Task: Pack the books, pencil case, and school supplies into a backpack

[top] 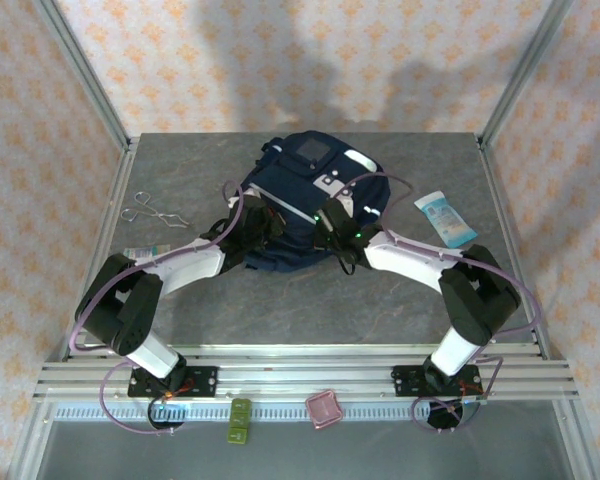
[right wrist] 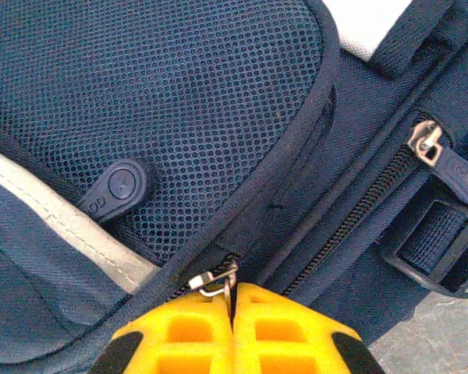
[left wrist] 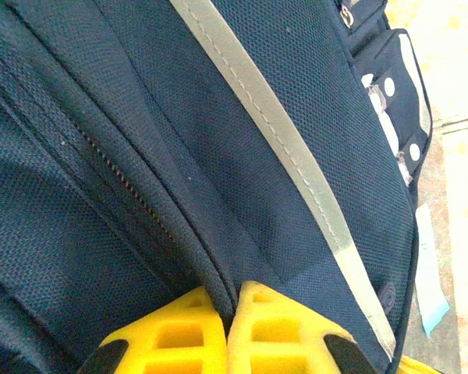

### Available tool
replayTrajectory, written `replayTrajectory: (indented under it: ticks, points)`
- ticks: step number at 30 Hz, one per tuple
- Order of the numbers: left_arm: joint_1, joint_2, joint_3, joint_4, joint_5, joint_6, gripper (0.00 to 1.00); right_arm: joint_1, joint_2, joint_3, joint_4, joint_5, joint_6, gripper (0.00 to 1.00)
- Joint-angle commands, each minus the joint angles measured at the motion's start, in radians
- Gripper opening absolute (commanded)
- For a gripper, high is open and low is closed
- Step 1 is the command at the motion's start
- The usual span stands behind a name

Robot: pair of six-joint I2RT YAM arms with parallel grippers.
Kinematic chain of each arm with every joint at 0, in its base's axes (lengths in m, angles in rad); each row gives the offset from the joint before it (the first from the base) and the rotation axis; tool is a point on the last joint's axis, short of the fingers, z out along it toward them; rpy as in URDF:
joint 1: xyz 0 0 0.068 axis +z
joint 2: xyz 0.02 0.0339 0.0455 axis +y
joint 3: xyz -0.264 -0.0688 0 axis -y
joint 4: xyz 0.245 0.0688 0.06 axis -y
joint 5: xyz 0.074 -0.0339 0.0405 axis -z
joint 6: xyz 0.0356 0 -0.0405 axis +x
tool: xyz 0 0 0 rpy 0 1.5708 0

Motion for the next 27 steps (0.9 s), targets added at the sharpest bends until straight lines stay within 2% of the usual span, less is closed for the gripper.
replayTrajectory:
  ticks: [1,10,12,13,15,17,20,22,25,26,27]
  points:
    - [0.063,0.051,0.092,-0.056,-0.086,0.1,0.0,-0.066,-0.018,0.043,-0.043,0.199,0.018,0.0]
    - [0.123,0.194,0.318,-0.147,-0.131,0.191,0.0,-0.068,0.061,0.143,-0.023,0.136,0.006,0.0]
    - [0.126,0.2,0.35,-0.191,-0.144,0.2,0.0,-0.068,0.066,0.166,-0.038,0.112,0.007,0.05]
    - [0.127,0.191,0.355,-0.203,-0.144,0.205,0.06,-0.067,0.065,0.171,-0.042,0.098,0.003,0.13]
    - [0.127,0.155,0.336,-0.202,-0.144,0.21,0.32,-0.068,0.046,0.177,-0.05,0.085,-0.002,0.32]
    - [0.127,0.104,0.307,-0.204,-0.157,0.222,0.48,-0.068,0.019,0.174,-0.048,0.088,-0.013,0.47]
    - [0.129,0.032,0.287,-0.234,-0.191,0.257,0.62,-0.077,-0.019,0.177,-0.05,0.105,-0.03,0.63]
    - [0.133,-0.012,0.279,-0.254,-0.222,0.281,0.72,-0.095,-0.04,0.179,-0.052,0.116,-0.04,0.69]
    - [0.149,-0.078,0.268,-0.272,-0.258,0.309,0.99,-0.14,-0.065,0.179,-0.06,0.143,-0.046,0.79]
    - [0.156,-0.098,0.265,-0.278,-0.267,0.346,0.99,-0.161,-0.079,0.176,-0.06,0.152,-0.047,0.96]
    - [0.162,-0.115,0.262,-0.284,-0.278,0.362,0.99,-0.178,-0.091,0.171,-0.057,0.157,-0.047,1.0]
